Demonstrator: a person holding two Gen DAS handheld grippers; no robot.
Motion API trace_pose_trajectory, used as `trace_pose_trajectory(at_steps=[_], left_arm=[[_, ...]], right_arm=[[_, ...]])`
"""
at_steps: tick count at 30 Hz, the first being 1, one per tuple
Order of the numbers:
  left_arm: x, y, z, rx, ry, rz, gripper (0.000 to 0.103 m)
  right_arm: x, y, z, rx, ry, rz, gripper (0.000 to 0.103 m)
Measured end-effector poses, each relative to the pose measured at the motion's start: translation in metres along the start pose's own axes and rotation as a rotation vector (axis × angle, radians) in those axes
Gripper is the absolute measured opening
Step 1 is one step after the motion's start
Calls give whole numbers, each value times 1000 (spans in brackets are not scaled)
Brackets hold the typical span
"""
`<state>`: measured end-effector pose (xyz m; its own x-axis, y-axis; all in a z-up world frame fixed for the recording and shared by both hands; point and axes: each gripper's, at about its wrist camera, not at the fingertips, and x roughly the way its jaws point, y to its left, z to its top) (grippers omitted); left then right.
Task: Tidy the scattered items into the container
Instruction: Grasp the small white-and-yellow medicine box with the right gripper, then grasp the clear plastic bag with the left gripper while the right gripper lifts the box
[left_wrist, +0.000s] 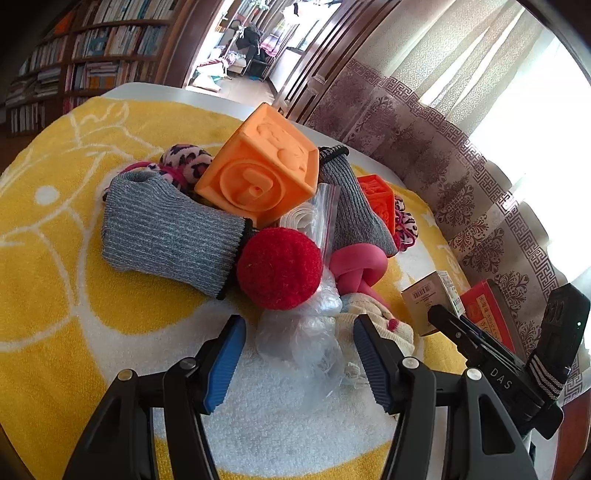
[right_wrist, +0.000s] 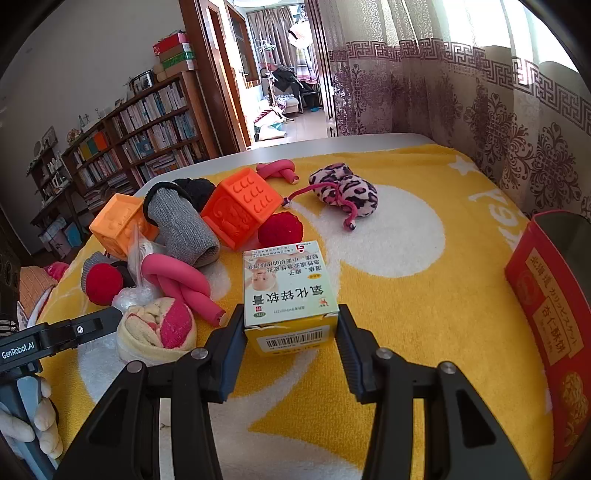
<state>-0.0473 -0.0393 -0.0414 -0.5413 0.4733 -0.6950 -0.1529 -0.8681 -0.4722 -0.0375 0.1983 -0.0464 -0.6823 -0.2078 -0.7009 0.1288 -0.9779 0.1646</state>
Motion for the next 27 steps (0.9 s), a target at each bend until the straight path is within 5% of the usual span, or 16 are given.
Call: trace_pose_trajectory(at_steps=[6,12,25,27], left_arm=[[2,-6,5,15,-28,10,61],[-8,11,-1,-49,-13,-71,26],[-21,-12,-27,109,-3,23,27],[-18,-12,-25,97,-3,37,38]], right_arm=[[0,-2,0,8,0,0,50],[-1,-4,-1,19,-13,0,50],[-3,-8,0,38,-19,0,50],[-3,-7,0,36,-19,0,50]])
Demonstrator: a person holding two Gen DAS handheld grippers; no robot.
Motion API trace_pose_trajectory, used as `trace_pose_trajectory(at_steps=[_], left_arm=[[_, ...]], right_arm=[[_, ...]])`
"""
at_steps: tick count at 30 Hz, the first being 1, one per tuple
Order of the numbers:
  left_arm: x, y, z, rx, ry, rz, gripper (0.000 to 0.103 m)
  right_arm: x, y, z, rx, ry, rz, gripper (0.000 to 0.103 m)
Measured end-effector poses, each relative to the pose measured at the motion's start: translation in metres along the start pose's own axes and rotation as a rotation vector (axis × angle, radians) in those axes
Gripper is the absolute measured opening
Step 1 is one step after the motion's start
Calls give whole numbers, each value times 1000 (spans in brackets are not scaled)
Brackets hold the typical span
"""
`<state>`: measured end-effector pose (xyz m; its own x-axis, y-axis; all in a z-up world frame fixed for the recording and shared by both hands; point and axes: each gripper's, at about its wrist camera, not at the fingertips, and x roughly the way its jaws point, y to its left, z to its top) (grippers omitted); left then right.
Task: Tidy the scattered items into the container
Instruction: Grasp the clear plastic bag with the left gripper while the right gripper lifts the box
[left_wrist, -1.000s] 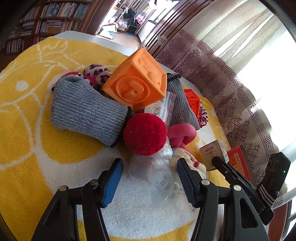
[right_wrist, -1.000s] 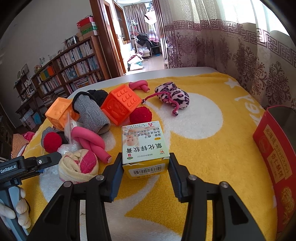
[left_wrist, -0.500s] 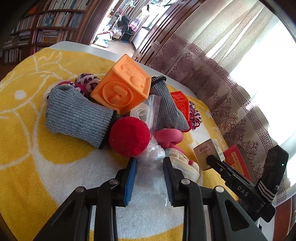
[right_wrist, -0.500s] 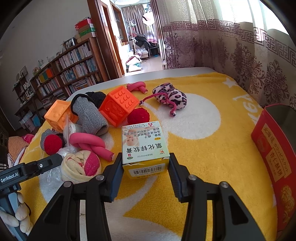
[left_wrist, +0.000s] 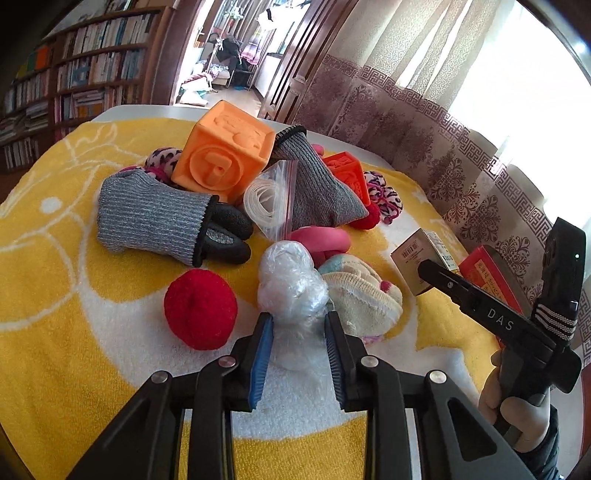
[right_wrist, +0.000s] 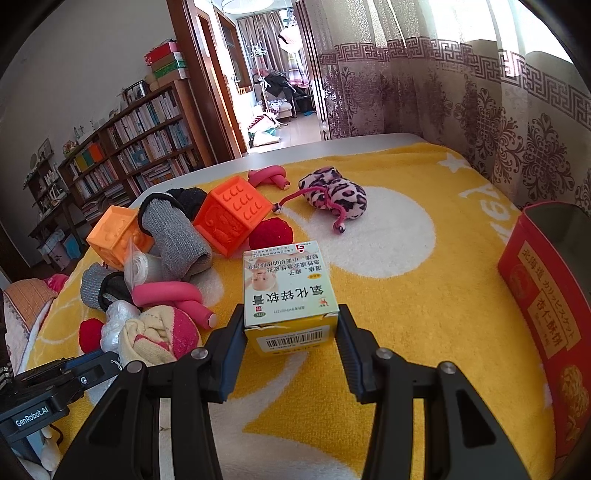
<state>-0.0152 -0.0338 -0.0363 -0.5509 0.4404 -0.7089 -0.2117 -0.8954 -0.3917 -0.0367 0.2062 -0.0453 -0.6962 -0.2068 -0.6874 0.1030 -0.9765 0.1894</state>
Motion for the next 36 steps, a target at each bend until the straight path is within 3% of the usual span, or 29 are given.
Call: trace_pose_trajectory(at_steps=[1,3,7,10,11,12,22,36], left_arm=[[2,1,1,-7,0,16,45],[4,3,2,-14,-13,62,73],[9,9,7,-36,-12,87,77],[14,6,10,-20,-4,71,71],[15,4,10,-11,3,52,49],[16,1,9,0,14,27,36],[-23,-20,-1,96,-127,48,36],[-31,-50,1,131,-114,-33,36]], right_arm=[[0,0,0,-1,1,0,50],[1,1,0,-3,4,2,50],[1,0,0,-2,3,1,51],[1,1,0,-7,-1,0,51],[0,1,0,-7,-3,0,51],[0,1,0,-7,-6,0,51],[-8,2,-1,-11,-49,13,50],[-54,-14,-1,16,-125,-32,50]])
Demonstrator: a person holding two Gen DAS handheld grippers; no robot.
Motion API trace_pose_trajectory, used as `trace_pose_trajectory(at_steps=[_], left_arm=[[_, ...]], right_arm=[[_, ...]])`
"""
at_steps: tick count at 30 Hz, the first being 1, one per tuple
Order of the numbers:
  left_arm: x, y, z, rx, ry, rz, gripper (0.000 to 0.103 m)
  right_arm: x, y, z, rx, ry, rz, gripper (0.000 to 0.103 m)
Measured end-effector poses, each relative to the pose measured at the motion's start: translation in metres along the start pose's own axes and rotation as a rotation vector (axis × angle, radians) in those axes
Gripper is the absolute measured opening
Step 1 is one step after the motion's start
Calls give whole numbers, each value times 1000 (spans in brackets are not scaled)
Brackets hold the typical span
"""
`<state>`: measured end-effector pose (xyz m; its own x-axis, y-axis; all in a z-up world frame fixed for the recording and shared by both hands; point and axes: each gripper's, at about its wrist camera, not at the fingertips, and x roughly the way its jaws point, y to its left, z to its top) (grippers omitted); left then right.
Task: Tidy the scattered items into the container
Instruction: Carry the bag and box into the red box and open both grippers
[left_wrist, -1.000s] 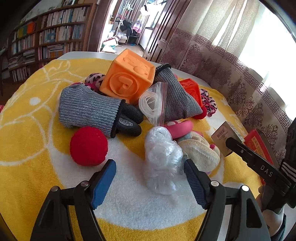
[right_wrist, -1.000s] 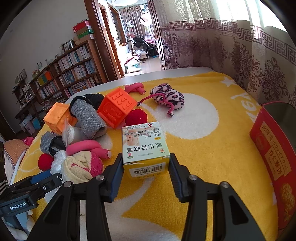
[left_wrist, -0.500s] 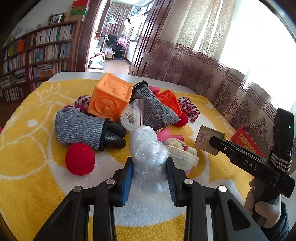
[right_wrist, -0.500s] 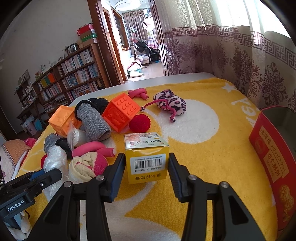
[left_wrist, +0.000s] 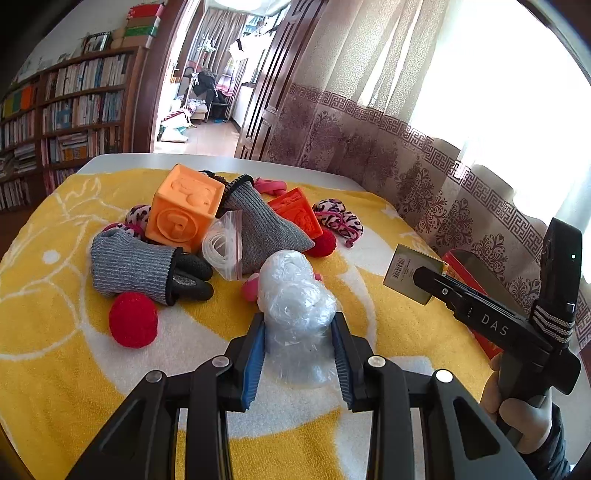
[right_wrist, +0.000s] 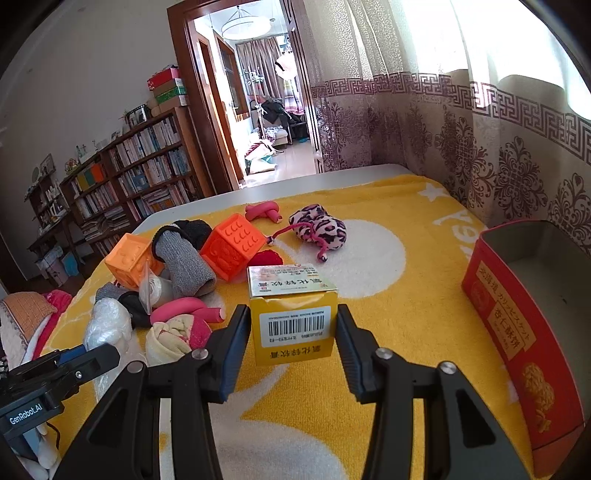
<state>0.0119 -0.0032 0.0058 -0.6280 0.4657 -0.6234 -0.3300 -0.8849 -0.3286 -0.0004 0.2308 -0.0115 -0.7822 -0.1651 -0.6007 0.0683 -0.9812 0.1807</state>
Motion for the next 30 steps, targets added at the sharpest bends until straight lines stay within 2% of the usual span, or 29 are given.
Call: trace_pose_trajectory(at_steps=[9,16,23,30], left_arm=[[20,-67,6,106,52,-104,36],[48,-135,8,210,111,-196,36],[78,-221,20,324,131,-302,36],[111,-285,25,381,156,-397,36]], right_arm=[[-73,-68,10,106,-111,-128,50],[-116,-141,6,228,-183,-294,50],[-136,-194,-5,330,-216,-427,50],[-126,-200,-8,326,-192,-494,50]])
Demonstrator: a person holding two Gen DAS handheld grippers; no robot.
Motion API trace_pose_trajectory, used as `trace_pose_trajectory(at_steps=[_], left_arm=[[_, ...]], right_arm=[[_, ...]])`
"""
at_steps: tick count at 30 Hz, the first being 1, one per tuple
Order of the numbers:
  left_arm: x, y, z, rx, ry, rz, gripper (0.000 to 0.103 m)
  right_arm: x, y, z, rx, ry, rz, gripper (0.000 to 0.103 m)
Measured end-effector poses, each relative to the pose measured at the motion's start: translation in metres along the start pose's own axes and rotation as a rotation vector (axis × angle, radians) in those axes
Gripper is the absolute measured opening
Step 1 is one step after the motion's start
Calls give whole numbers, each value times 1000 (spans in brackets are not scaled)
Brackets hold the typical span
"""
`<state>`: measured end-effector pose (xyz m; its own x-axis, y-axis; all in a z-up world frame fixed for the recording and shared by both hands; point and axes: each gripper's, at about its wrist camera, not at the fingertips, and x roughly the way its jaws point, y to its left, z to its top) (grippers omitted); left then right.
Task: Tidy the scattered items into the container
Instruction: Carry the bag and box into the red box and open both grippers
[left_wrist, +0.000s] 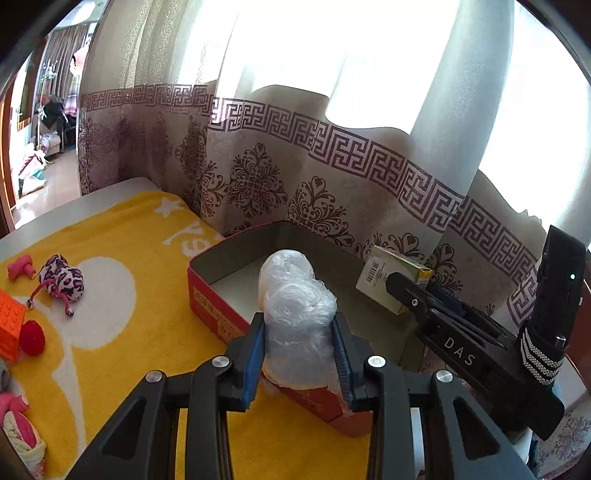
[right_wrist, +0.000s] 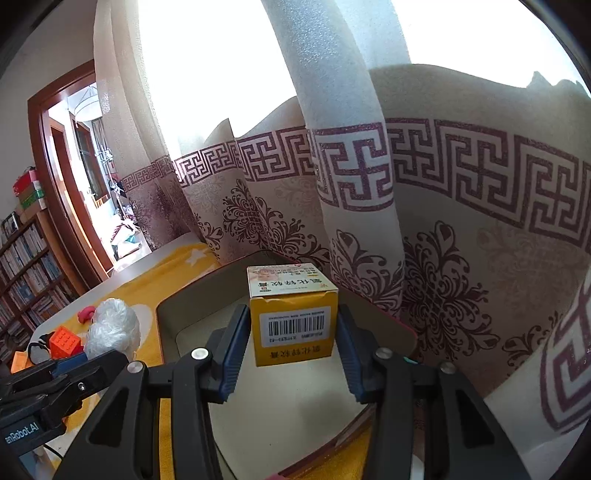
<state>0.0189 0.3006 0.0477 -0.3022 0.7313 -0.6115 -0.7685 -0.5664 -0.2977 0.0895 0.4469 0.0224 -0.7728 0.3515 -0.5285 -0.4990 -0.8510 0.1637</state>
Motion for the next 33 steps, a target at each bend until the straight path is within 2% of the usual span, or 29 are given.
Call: trace_pose_trajectory(at_steps=[4,8,10,12,15,20,22,23,24,26,28,29,33], left_arm=[[28,-6,13,3,29,-53,36],[48,2,15,-32,64,-46,36],[53,9,15,-55,76,-52,43],[52,13,13,-77,72,-55,57],[49,15,13,-83,68,-51,57],[34,19,10,-92,54,-49,57],[25,23,8,-110,39,-40,69],[20,25,6,-122,23,-22,81],[14,27,4,-132,6,-4,87],[5,33,0,-145,-9,18,89],[0,40,-6,-159,0,40,101],[-4,45,-10,-170,-1,48,103],[-18,65,-23,-201,7,96,103]], right_arm=[[3,1,-2,-9,13,-26,51],[7,-6,-5,19,26,-34,51],[6,-10,-6,35,29,-34,51],[5,-13,-6,49,24,-37,58],[-3,-14,-7,63,1,-35,64],[-6,-8,-3,71,-42,-13,69],[-7,-5,-4,65,-49,-3,71],[-8,-3,-4,61,-50,3,72],[-8,-1,-5,56,-50,9,72],[-8,5,-7,44,-51,20,73],[-7,11,-9,28,-47,28,74],[-7,14,-10,20,-45,33,75],[-8,30,-15,-18,-44,57,76]])
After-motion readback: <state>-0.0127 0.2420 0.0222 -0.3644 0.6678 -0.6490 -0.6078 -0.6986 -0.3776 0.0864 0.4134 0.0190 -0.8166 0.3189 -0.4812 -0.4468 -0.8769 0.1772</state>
